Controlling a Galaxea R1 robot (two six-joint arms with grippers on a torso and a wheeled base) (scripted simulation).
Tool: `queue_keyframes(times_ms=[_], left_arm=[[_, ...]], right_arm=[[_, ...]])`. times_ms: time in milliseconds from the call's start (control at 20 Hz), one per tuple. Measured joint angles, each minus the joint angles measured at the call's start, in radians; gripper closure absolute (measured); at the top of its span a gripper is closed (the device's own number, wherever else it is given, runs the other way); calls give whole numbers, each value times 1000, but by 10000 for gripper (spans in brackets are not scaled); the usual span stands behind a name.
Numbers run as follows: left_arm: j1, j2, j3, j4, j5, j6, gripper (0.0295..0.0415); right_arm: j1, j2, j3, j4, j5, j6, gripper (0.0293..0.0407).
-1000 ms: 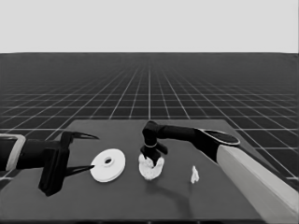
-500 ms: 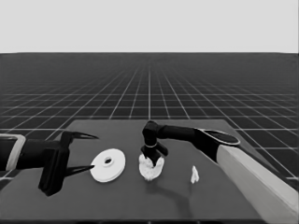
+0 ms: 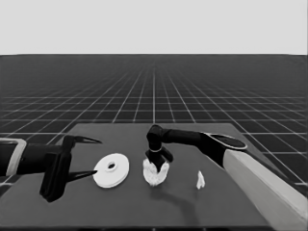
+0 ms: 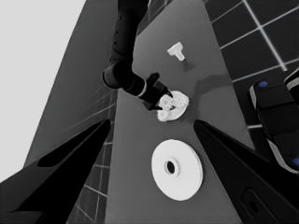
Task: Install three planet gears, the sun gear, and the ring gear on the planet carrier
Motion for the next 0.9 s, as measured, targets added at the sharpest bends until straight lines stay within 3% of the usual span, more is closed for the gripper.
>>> queue_keyframes(times_ms=[500, 600, 650, 900], left_arm=[[0, 0, 0, 0, 0, 0, 326], [0, 0, 0, 0, 0, 0, 326], [0, 0, 0, 0, 0, 0, 326], [0, 0, 0, 0, 0, 0, 326]], right_arm=[[0, 0, 0, 0, 0, 105, 390], [0, 0, 0, 0, 0, 115, 331], [0, 0, 0, 0, 0, 117, 320], [0, 0, 0, 0, 0, 120, 315]])
